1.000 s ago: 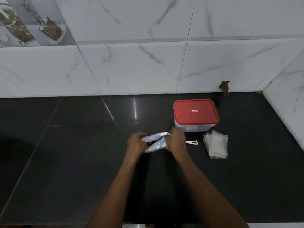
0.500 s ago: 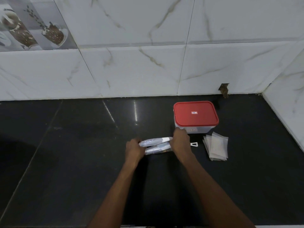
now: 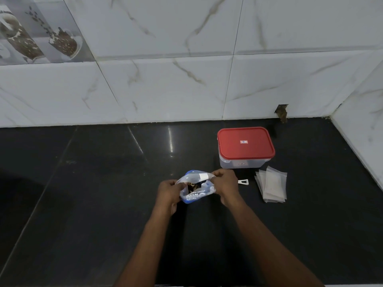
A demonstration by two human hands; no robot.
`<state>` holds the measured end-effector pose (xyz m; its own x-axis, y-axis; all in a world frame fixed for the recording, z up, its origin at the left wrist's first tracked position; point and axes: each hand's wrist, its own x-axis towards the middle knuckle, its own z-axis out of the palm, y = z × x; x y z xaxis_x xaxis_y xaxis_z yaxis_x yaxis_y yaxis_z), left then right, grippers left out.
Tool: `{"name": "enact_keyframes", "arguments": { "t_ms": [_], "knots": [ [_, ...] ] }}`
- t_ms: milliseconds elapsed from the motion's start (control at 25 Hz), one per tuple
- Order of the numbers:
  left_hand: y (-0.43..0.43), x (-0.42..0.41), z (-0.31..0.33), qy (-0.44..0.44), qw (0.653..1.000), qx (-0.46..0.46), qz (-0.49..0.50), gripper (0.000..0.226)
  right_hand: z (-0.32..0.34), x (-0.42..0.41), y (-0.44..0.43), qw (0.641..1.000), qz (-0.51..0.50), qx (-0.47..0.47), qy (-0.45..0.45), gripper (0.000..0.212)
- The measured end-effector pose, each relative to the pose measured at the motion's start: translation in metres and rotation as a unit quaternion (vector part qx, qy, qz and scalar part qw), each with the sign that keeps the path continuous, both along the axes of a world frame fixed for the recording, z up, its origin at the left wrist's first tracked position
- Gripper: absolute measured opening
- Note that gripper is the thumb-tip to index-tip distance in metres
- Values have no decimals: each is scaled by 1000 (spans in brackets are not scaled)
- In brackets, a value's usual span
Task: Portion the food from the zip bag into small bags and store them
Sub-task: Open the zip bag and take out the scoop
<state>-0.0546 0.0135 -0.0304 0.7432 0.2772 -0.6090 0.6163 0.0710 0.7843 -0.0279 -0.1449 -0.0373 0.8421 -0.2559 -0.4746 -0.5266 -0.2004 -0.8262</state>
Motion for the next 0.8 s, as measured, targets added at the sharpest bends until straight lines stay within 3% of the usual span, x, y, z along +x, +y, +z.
{"name": "enact_keyframes", "arguments": {
  "t_ms": [120,320,480,640,800],
  "knots": [
    [5,5,0,46,995,-90,17,15,-4,1,2,998,1,58,4,23],
    [21,15,-3,108,968,-225,36,11,-5,5,-6,969,11,227,94,18],
    [24,15,-14,147,954,-262,14,17,-7,10,-14,939,8,304,159,27],
    [28,15,-11,141,947,-289,-21,22,-8,14,-24,917,-4,338,211,23],
    [22,16,-14,150,937,-315,28,28,-16,14,-21,902,-25,365,231,24]
  ]
}}
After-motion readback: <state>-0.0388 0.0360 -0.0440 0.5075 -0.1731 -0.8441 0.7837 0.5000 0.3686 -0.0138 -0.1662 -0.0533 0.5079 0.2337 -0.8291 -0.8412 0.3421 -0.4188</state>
